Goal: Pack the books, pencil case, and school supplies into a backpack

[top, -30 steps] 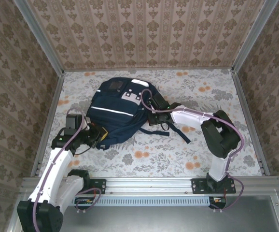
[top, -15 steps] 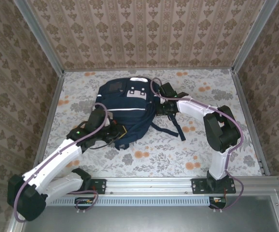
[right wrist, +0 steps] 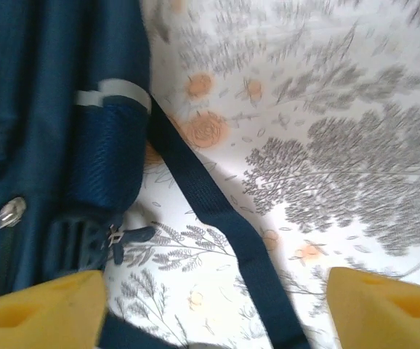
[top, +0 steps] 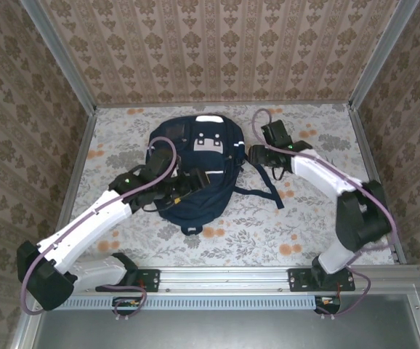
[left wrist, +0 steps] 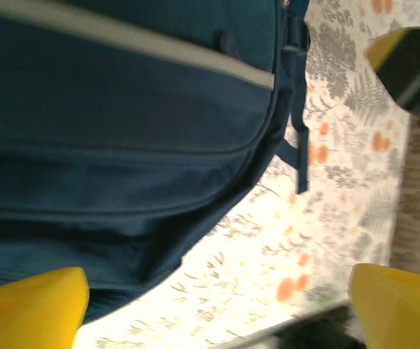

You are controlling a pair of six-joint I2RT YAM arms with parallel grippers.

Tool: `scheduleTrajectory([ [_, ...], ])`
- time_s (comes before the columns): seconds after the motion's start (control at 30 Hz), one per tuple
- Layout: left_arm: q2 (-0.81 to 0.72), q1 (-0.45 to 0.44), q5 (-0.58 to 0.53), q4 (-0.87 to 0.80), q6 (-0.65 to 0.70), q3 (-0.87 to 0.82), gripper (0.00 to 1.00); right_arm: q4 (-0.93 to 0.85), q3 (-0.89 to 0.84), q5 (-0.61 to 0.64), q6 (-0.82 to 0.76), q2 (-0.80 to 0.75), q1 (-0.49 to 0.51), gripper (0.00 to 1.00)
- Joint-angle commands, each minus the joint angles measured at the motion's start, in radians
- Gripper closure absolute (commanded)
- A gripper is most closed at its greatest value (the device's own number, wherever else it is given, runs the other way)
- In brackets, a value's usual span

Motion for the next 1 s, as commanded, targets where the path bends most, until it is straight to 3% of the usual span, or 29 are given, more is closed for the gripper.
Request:
scheduleTrajectory([
  [0.0, 0.028, 0.036, -0.267, -0.249, 0.167, 0.115, 0.0, 0.047, -0.103, 0.101, -0.01, -0.187, 0.004, 0.06],
  [0.1, 0.04, 0.155, -0.41, -0.28, 0.264, 0.121, 0.0, 0.087, -0.204, 0.19, -0.065, -0.332, -0.004, 0.01],
  [0.2, 0.026, 0.359, -0.471, -0.18, 0.354, 0.038, 0.0, 0.186, -0.336, 0.297, -0.166, -0.447, -0.011, 0.0],
  [0.3, -0.002, 0.493, -0.582, 0.038, 0.516, -0.084, 0.0, 0.331, -0.476, 0.375, -0.264, -0.53, -0.031, 0.0],
  [0.43, 0.005, 0.566, -0.707, 0.392, 0.75, -0.246, 0.0, 0.573, -0.661, 0.387, -0.395, -0.563, -0.068, 0.0],
  [0.6, 0.167, 0.61, -0.723, 0.635, 0.845, -0.32, 0.0, 0.765, -0.758, 0.381, -0.404, -0.46, -0.136, 0.0],
  [0.7, 0.222, 0.609, -0.684, 0.888, 0.915, -0.415, 0.0, 0.925, -0.792, 0.276, -0.37, -0.37, -0.203, 0.0],
  [0.8, 0.263, 0.62, -0.607, 1.118, 0.961, -0.504, 0.0, 0.995, -0.758, 0.231, -0.371, -0.27, -0.24, 0.0],
  [0.97, 0.315, 0.674, -0.457, 1.351, 1.004, -0.584, 0.0, 1.155, -0.735, 0.123, -0.375, -0.131, -0.283, 0.0],
])
